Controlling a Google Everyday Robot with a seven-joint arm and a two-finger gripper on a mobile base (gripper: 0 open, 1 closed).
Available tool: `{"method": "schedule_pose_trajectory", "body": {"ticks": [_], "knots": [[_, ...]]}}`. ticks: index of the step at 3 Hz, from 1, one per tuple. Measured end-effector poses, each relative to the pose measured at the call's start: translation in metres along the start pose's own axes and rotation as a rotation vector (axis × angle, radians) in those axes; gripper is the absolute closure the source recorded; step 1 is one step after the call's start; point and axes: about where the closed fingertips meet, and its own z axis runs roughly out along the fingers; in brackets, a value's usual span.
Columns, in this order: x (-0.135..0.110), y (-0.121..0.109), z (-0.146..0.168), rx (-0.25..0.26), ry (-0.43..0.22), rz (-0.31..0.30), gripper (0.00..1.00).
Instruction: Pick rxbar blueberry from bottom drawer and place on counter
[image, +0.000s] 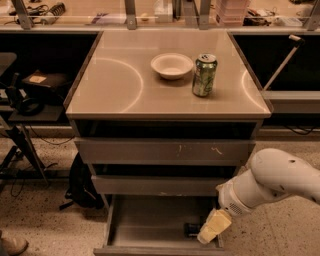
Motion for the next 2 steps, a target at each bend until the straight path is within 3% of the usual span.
{"method": "schedule_pose_trajectory", "body": {"ticks": [1,2], "knots": [[0.001,-0.009,0.007,0.071,-0.001,0.018,0.0],[0.037,-0.022,0.027,0.201,0.095,0.036,0.0]]}}
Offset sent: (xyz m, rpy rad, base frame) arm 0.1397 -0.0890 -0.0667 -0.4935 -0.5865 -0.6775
